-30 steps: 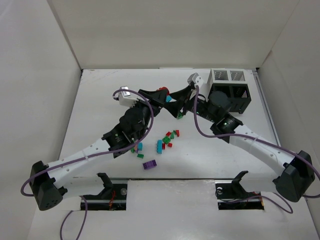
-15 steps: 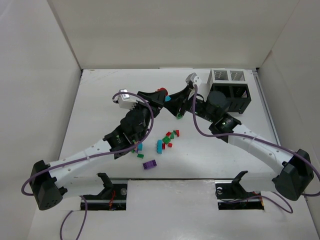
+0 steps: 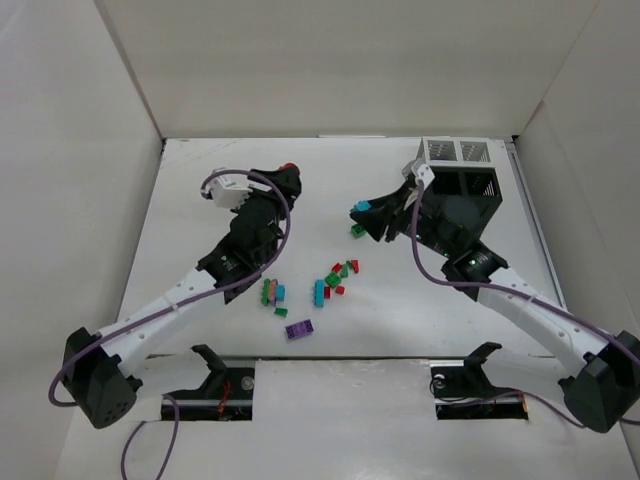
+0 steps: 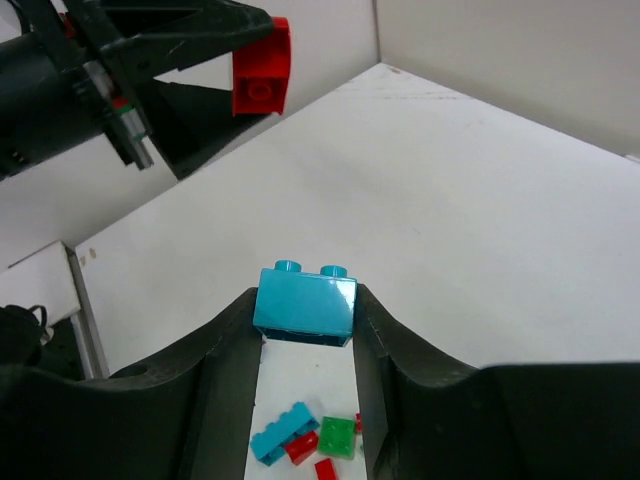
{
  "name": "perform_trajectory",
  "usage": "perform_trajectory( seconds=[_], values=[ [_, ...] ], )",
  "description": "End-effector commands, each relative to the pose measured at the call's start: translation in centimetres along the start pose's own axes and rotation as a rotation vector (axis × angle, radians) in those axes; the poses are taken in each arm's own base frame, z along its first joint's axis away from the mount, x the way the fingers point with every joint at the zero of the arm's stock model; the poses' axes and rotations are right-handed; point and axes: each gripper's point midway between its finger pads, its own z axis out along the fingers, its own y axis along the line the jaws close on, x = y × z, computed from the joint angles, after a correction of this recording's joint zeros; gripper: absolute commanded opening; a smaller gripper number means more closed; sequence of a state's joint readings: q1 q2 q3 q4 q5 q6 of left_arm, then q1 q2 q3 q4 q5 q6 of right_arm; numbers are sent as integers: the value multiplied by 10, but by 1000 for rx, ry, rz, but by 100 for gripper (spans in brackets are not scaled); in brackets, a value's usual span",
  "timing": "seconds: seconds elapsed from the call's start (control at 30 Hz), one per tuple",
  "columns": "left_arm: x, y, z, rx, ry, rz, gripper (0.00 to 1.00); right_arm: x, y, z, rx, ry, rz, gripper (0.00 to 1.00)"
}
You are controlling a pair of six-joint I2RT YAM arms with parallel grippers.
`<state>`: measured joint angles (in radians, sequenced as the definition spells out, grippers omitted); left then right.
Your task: Sort the legos into containers by color
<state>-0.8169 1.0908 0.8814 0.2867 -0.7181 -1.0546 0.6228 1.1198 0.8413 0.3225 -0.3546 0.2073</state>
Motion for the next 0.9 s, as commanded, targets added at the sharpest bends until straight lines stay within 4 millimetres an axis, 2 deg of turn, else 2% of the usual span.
perform_trajectory(
  seconds=[0.0,0.1,0.2,0.23,0.3,0.33,0.37,0.4,0.43,0.47,0.5,0.53,0.57,0.6,0.63,0.67,0.73,0.8,0.83,0.87],
  values=[
    [-40,-3,13,-22,-98,-4,22,-19,-2,-20,23,-55,-4,0],
    [-52,1,27,-33,-111,17,22,-13,-15,-31,91,-41,7,0],
    [-48,11,41,-54,-79,121,22,-22,-56,-41,274,-58,14,0],
    [-43,4,43,-26,-39,162,22,-23,-69,-47,337,-55,19,0],
    [-31,13,54,-41,26,248,24,-35,-99,-52,438,-60,23,0],
    [-31,17,61,-22,60,374,29,-25,-113,-52,484,-14,41,0],
    [-22,7,62,21,131,404,29,-40,-126,-55,541,-34,37,0],
    [-18,11,66,13,164,436,27,-44,-144,-61,603,-31,42,0],
    [-8,19,72,10,214,492,25,-37,-161,-61,657,-1,55,0],
    [-8,20,74,12,248,562,23,-33,-177,-69,735,24,64,0],
    [-5,26,76,-5,265,586,18,-48,-192,-77,786,7,63,0],
    [0,30,76,-8,286,605,17,-40,-206,-77,821,38,76,0],
    [1,26,77,17,288,613,17,-38,-214,-81,850,54,84,0],
    [9,31,75,38,321,637,17,-46,-221,-83,871,40,81,0],
    [13,31,74,61,336,643,18,-45,-232,-89,900,46,87,0],
    [18,30,72,87,353,652,20,-36,-240,-90,917,61,108,0],
    [25,27,70,134,381,665,22,-39,-251,-96,932,63,118,0],
    [29,29,71,136,396,666,22,-29,-262,-101,960,86,142,0],
    [30,29,70,147,403,678,22,-34,-267,-107,977,72,141,0],
    [32,33,69,139,411,681,22,-29,-269,-107,981,89,148,0]
  ],
)
